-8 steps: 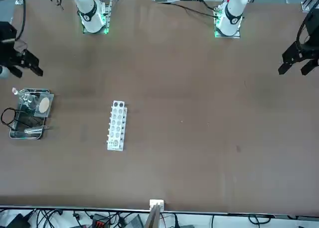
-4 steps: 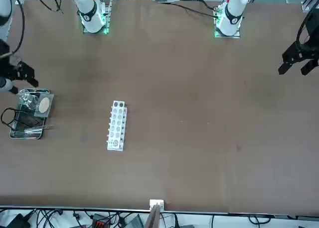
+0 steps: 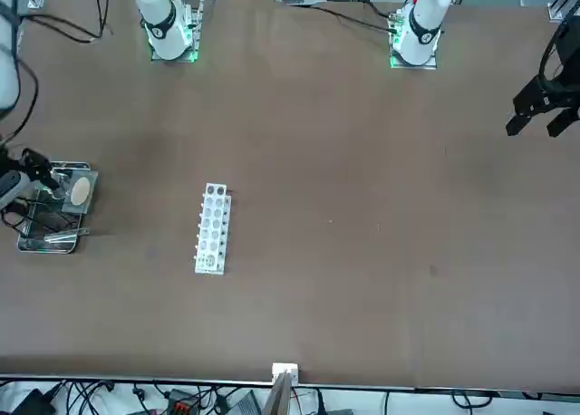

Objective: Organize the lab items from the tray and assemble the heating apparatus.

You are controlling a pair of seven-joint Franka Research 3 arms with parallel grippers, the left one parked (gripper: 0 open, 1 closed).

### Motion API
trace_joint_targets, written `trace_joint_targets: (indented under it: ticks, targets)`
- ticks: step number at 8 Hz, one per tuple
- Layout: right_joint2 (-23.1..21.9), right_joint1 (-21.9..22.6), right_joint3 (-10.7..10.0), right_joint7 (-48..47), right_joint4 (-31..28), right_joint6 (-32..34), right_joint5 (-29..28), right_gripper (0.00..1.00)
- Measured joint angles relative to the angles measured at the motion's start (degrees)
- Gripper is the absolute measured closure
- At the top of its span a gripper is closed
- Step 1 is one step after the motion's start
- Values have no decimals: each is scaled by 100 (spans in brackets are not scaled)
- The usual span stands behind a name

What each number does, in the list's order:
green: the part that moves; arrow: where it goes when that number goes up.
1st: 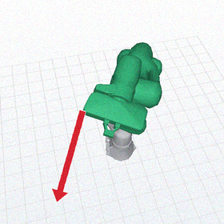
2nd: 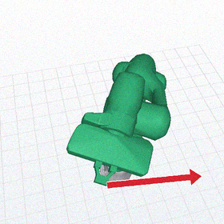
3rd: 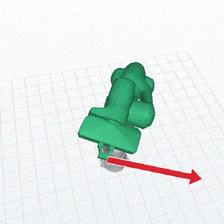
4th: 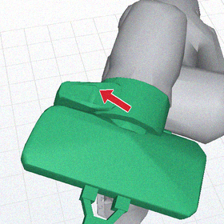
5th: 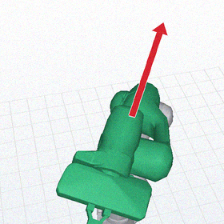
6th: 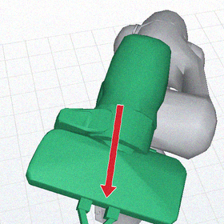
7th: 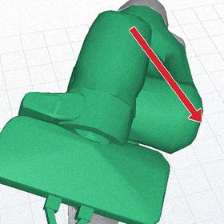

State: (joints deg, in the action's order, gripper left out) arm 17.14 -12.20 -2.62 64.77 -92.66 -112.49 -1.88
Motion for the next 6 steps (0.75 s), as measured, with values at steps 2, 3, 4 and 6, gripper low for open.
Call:
trace_joint_targets:
  ticks: [2, 3, 4, 6]
  targets:
    - [407, -392, -5, 1479, -36, -444, -573, 0]
    - [565, -480, -4, 1935, -138, -784, -671, 1]
    - [678, -517, -3, 2353, -306, -1138, -752, 1]
    - [870, -613, -3, 3405, -525, -1431, -1180, 1]
